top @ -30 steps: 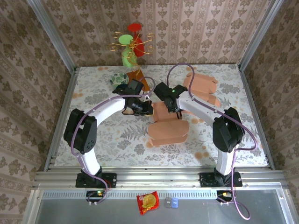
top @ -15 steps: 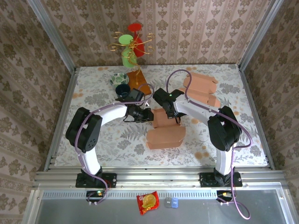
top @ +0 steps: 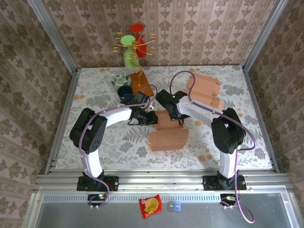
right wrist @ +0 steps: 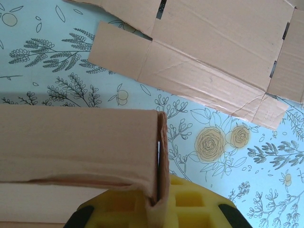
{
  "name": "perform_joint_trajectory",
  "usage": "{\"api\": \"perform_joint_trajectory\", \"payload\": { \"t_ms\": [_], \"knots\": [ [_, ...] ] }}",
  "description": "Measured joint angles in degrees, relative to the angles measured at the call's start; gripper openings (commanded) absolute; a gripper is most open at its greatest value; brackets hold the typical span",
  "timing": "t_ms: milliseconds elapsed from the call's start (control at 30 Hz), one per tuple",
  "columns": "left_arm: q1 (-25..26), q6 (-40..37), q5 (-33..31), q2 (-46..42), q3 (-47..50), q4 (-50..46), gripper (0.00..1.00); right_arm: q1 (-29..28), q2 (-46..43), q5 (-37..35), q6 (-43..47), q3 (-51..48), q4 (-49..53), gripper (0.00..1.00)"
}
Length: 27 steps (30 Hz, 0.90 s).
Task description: Fold the paper box
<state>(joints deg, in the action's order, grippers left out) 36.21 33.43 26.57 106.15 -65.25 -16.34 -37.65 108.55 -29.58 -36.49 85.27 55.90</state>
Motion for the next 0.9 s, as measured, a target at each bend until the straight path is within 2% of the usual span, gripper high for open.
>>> {"api": "perform_joint_trajectory", "payload": {
  "t_ms": [100,333,367,433,700,900],
  "knots": [
    [0.5,-0.1,-1.6,0.0,-0.7,-1.0,0.00,0.0,0.0,0.0,0.0,0.0,0.0,0.00],
    [2.9,0.1,-7.5,-0.4,-2.1,-3.7,0.00,0.0,0.2,0.0,-0.3,0.0,0.0,0.00],
    [3.2,0.2,-8.2,-0.5,-2.1,-3.7,0.07,0.0,0.2,0.0,-0.3,0.0,0.0,0.00],
    [3.6,0.9,-8.9,-0.7,-2.0,-3.6,0.14,0.0,0.2,0.0,-0.5,0.0,0.0,0.00],
    [4.3,2.4,-9.0,-0.6,-0.2,-2.5,0.16,0.0,0.2,1.0,-1.1,0.0,0.0,0.00],
    [4.6,2.9,-9.3,0.0,-0.4,-2.6,0.04,0.0,0.2,1.2,-1.3,0.0,0.0,0.00]
  ]
}}
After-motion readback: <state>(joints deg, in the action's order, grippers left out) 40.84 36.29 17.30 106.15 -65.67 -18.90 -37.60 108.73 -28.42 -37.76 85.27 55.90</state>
